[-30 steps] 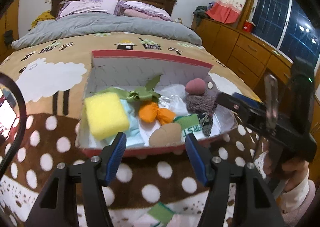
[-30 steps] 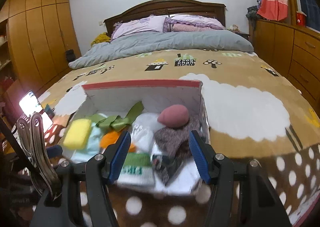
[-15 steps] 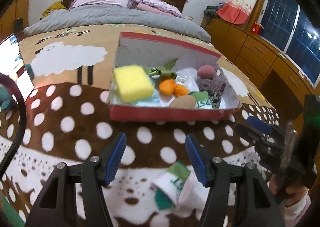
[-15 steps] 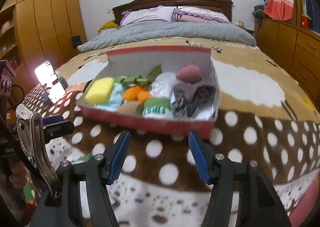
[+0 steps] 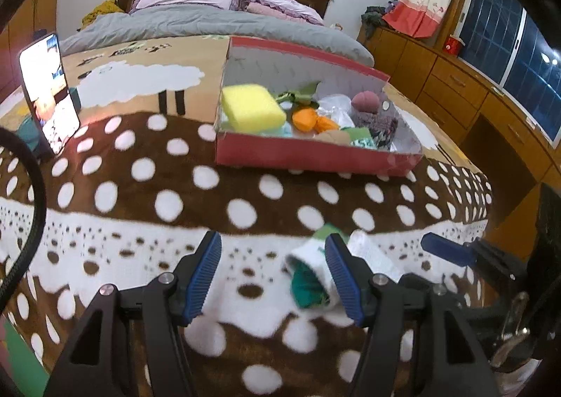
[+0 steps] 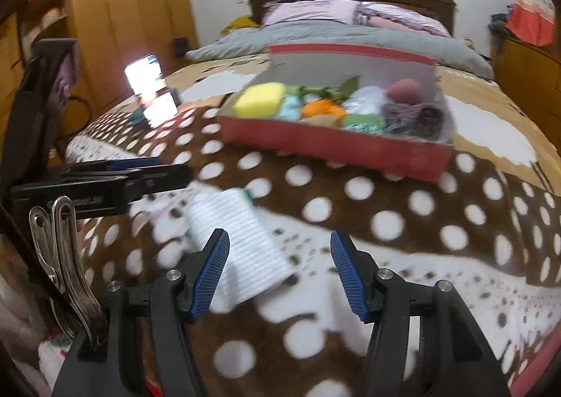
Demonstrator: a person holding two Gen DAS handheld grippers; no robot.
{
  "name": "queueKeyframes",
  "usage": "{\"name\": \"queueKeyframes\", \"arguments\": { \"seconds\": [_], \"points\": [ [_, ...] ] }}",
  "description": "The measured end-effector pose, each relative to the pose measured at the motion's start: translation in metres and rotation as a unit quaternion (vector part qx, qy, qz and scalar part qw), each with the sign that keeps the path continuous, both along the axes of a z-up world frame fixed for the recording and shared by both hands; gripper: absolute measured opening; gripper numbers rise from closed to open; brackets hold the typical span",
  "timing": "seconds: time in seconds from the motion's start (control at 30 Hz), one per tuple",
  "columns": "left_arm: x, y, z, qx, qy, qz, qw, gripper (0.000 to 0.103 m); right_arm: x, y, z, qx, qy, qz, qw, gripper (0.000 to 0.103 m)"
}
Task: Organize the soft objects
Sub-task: 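Withdraw both grippers from the box toward the white towel, then grasp the white towel with the right gripper while the left grasps the green 'FIRST' sock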
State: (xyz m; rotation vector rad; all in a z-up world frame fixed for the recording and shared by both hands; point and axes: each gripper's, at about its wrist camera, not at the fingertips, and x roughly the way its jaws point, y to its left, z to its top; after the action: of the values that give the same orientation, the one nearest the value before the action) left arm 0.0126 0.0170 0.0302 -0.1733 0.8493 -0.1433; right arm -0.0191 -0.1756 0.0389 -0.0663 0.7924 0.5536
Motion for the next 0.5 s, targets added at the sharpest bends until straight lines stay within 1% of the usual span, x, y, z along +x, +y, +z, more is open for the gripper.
{"name": "queueKeyframes", "arguments": {
  "seconds": [0.1, 0.33, 0.43, 0.5],
  "points": [
    [-0.002, 0.005, -0.007, -0.008, 0.007, 0.005, 0.9999, 0.065, -0.003, 0.008, -0.006, 0.004, 0.014, 0.01, 1.0, 0.062],
    [-0.001, 0.013, -0.013, -0.017, 0.012, 0.012, 0.9997, 0.065, -0.001, 0.023, -0.018, -0.037, 0.024, 0.013, 0.999, 0.062],
    [0.0, 0.013, -0.015, -0.022, 0.014, 0.01, 0.9996, 0.065, 0.001, 0.025, -0.024, -0.035, 0.036, 0.015, 0.999, 0.061],
    [-0.001, 0.012, -0.016, -0.022, 0.014, 0.007, 0.9996, 0.065, 0.0, 0.024, -0.025, -0.026, 0.037, 0.017, 0.999, 0.052]
  ]
}}
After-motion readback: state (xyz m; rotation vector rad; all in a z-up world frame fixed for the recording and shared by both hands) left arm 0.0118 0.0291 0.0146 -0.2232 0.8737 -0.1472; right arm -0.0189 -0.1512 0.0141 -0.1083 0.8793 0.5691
